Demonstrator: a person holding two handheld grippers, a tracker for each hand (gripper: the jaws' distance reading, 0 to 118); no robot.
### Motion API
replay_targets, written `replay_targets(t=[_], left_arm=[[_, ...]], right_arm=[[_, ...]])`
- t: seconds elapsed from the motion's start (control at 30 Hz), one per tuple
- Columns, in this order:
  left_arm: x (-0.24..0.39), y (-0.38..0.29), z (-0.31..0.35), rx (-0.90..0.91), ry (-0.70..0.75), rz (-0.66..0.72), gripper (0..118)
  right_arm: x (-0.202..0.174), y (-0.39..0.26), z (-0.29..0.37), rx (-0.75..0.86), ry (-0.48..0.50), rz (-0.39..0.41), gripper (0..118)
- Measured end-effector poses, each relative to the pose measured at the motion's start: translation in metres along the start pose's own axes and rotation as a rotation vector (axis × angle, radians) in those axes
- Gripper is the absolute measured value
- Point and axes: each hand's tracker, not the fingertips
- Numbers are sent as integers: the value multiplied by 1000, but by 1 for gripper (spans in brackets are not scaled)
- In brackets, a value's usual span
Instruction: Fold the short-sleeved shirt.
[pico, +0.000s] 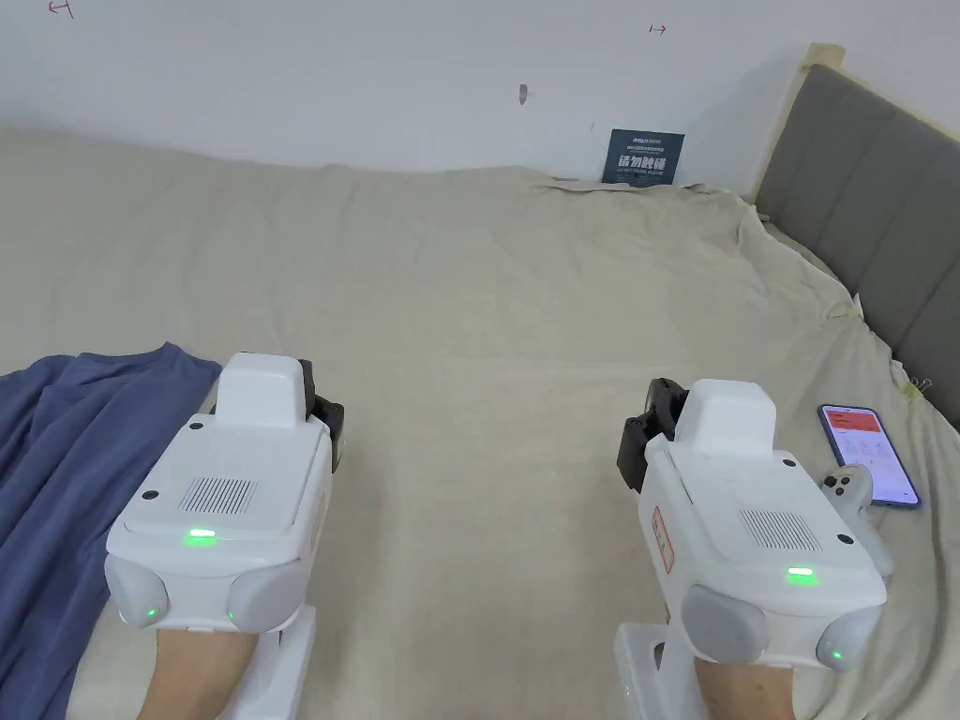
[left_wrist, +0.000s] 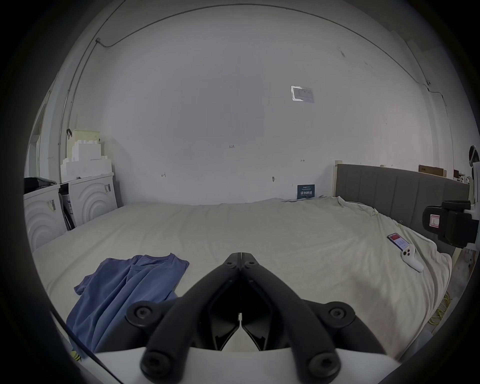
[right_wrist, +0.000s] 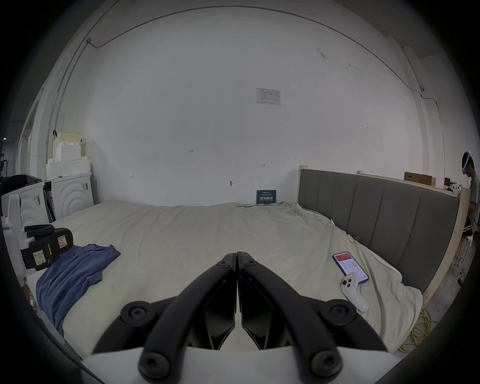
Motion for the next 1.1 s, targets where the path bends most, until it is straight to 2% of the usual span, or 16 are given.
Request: replay_targets(t=[1.1], left_arm=[[5, 4, 2, 4, -5, -10, 0]], right_arm=[[1, 2, 6, 5, 8, 23, 0]])
